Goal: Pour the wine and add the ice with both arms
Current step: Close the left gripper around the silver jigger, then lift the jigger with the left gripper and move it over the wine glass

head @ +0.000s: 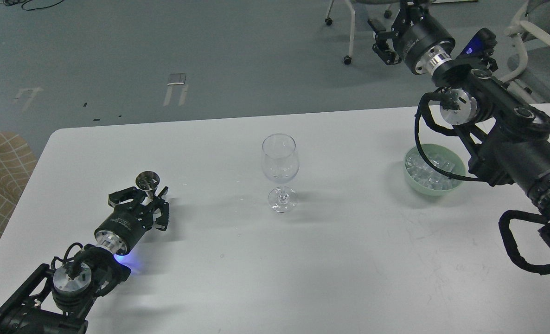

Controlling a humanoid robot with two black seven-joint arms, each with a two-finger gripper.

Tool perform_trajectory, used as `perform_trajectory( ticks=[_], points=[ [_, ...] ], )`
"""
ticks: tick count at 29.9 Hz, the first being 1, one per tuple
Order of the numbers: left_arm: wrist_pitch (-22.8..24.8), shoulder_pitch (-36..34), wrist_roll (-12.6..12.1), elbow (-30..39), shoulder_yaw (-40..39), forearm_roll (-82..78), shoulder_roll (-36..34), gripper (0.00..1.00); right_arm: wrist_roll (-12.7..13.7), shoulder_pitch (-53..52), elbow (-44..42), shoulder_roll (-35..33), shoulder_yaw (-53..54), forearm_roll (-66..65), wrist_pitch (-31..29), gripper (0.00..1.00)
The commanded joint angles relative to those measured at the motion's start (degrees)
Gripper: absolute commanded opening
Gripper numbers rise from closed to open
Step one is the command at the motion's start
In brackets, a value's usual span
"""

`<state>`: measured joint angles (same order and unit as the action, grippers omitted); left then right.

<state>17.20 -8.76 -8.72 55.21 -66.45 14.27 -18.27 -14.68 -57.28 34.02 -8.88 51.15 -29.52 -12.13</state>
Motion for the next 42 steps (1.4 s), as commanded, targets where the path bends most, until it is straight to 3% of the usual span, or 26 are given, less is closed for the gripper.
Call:
perform_trajectory(
  ticks=[1, 11, 24, 30, 42],
  points=[
    [0.37, -0.12, -0.07, -0.28, -0.08, 0.05, 0.16, 0.19, 0.0, 0.06, 0.0, 0.0, 0.0, -0.01, 0.0, 1.0],
    [1.95, -0.73, -0.6, -0.28, -0.26, 0.05, 0.08, 0.08, 0.0, 0.06, -0.09, 0.0, 0.0, -0.01, 0.0, 1.0],
    [2.22, -2.4, -2.18, 0.95, -0.87, 1.11, 0.16, 0.05, 0.0, -0.02, -0.09, 0.0, 0.0, -0.01, 0.0, 1.0],
    [1.34, -4.33, -4.03, 2.61, -0.61, 0.93, -0.89, 0.02, 0.0, 0.06, -0.09, 0.0, 0.0, -0.01, 0.0, 1.0],
    [-9.46, -5.47, -7.1, 17.54, -0.08, 0.49, -8.27, 0.02, 0.0, 0.06, -0.09, 0.44, -0.17, -0.01, 0.0, 1.0]
  ],
)
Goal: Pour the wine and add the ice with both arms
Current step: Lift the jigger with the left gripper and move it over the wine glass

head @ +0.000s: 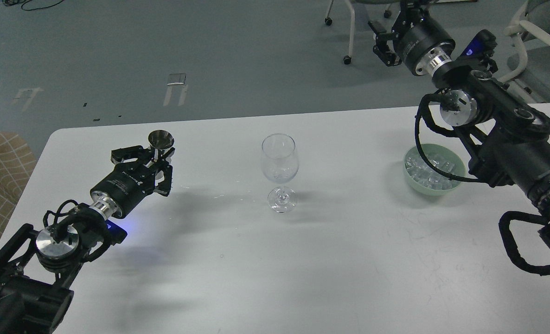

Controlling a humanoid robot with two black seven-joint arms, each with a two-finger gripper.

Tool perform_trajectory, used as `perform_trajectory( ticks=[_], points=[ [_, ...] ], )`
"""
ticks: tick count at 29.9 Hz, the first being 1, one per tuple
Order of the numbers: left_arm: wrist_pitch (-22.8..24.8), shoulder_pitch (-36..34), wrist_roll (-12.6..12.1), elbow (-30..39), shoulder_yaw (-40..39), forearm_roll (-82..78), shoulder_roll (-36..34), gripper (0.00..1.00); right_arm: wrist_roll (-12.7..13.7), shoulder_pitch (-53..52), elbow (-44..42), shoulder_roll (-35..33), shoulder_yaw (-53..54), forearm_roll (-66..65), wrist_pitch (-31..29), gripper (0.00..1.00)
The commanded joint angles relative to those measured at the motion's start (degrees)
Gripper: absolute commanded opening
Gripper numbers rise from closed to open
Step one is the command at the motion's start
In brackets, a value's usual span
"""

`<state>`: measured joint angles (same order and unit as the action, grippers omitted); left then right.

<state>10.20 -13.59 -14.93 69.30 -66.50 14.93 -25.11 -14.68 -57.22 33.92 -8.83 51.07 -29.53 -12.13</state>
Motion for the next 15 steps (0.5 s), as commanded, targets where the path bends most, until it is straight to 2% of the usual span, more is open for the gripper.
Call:
perform_trajectory(
  ticks=[1, 6, 10, 15],
  points=[
    [-2.99, -0.82, -1.15, 4.17, 0.05, -0.25, -1.69, 0.02, 0.0, 0.0, 0.01, 0.48, -0.35, 0.0, 0.0, 1.0],
    [-6.85, -2.66, -3.08, 7.34, 0.14, -0.52, -1.96, 0.02, 0.0, -0.09, 0.01, 0.48, -1.41, 0.0, 0.0, 1.0],
    [-8.09, -3.9, -3.17, 8.4, 0.31, -0.61, -1.87, 0.02, 0.0, -0.09, 0.01, 0.48, -1.41, 0.0, 0.0, 1.0],
    [-10.11, -8.29, -4.14, 9.36, 5.76, -2.01, -2.13, 0.02, 0.09, -0.09, 0.09, 0.13, -1.41, 0.09, -0.18, 1.0]
  ],
)
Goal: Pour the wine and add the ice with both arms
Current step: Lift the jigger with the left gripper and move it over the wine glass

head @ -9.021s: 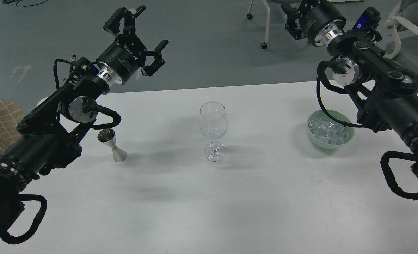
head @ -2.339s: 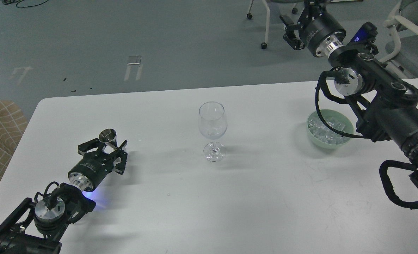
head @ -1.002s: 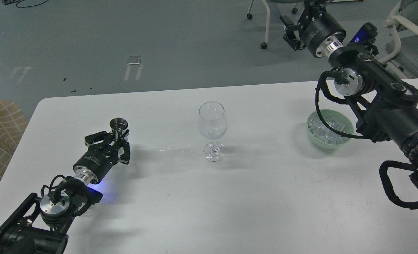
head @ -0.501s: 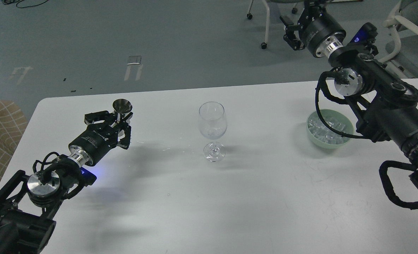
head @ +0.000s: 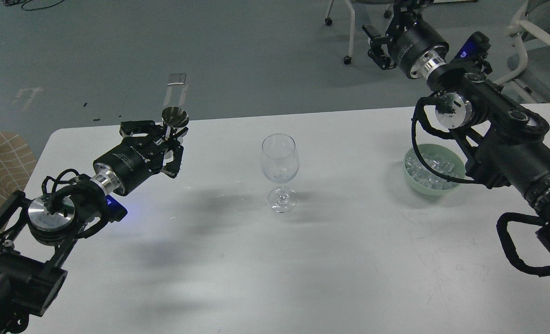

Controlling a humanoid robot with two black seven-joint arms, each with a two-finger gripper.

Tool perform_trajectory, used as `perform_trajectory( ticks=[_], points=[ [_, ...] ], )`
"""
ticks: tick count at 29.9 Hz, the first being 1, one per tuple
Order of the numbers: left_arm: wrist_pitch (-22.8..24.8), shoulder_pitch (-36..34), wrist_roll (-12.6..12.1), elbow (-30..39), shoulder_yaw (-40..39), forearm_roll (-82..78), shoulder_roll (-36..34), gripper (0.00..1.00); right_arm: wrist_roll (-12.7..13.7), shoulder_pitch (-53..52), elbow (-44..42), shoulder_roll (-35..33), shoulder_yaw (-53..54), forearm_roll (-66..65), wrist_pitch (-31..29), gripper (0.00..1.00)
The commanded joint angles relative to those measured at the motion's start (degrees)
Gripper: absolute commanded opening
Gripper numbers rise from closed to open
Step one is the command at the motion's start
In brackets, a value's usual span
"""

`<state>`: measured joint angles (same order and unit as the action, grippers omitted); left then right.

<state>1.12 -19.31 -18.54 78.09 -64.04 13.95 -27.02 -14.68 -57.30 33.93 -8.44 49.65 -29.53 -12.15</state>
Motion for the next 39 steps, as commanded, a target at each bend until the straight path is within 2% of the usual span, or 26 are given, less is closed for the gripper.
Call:
perform_trajectory(
  ticks=[1, 7, 12, 17, 27, 39],
  points=[
    [-1.12, -2.93, -0.62, 0.66, 3.83, -1.2, -0.22, 0.02, 0.0, 0.0, 0.0, -0.26, 0.0, 0.09, -0.15, 1.0],
    [-2.35, -4.34, -0.97, 1.89, 5.41, -1.82, 0.13, 0.02, 0.0, 0.35, 0.09, -0.35, 0.0, 0.09, -0.24, 1.0],
    [-3.66, -6.36, -2.37, 3.21, 6.82, -4.37, 0.66, 0.02, 0.0, 0.44, 0.09, -0.61, 0.0, 0.09, -0.33, 1.0],
    [-7.0, -6.36, -4.04, 5.58, 6.91, -8.05, 2.41, 0.03, 0.0, 0.7, 0.18, -0.53, 0.0, 0.09, -0.33, 1.0],
    [-9.73, -8.64, -5.98, 6.29, 6.99, -10.0, 4.0, 0.03, 0.0, 0.79, 0.18, -0.61, 0.09, 0.18, -0.33, 1.0],
    [-11.66, -11.81, -6.42, 6.29, 9.63, -13.77, 6.54, 0.03, 0.0, 0.87, 0.18, -0.53, 0.18, 0.09, -0.33, 1.0]
  ],
)
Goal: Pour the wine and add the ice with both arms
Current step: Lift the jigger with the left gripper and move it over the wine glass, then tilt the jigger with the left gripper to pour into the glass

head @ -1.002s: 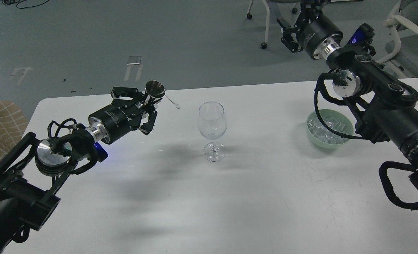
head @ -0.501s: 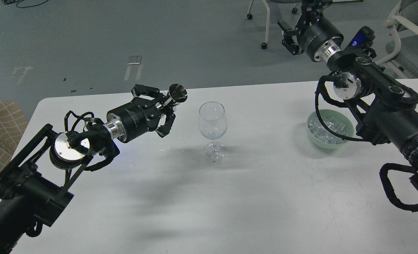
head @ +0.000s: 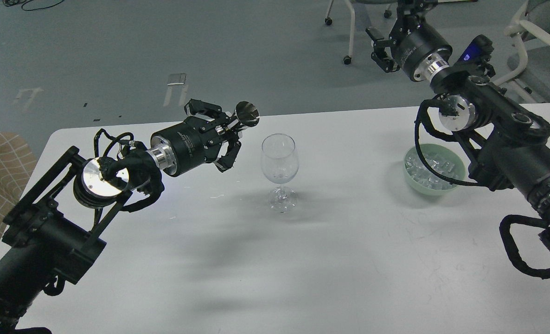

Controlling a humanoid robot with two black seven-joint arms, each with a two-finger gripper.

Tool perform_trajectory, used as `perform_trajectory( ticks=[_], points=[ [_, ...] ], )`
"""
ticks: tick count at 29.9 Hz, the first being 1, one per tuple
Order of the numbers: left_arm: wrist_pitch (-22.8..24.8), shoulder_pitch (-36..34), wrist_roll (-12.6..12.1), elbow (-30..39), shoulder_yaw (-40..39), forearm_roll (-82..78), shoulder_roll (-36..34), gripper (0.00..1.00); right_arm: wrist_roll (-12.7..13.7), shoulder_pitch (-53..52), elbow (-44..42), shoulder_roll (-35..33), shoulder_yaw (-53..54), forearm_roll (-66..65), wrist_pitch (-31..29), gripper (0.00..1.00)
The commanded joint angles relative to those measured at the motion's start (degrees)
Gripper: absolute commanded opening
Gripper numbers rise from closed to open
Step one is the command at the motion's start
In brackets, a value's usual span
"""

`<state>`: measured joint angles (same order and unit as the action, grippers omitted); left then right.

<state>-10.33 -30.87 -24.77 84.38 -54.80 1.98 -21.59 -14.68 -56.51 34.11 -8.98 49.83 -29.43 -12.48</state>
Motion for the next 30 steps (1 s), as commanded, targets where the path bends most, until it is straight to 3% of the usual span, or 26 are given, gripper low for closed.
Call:
perform_trajectory(
  ticks=[1, 30],
  points=[
    [-0.31, -0.15, -0.19, 0.0, 0.4, -2.33, 1.2, 0.03, 0.0, 0.0, -0.01, 0.01, 0.0, -0.02, 0.0, 1.0],
    [-0.92, -1.12, -1.6, -0.35, 0.84, -17.18, 2.34, 0.04, -0.17, 0.0, -0.01, 0.01, 0.09, 0.07, 0.0, 1.0]
  ],
)
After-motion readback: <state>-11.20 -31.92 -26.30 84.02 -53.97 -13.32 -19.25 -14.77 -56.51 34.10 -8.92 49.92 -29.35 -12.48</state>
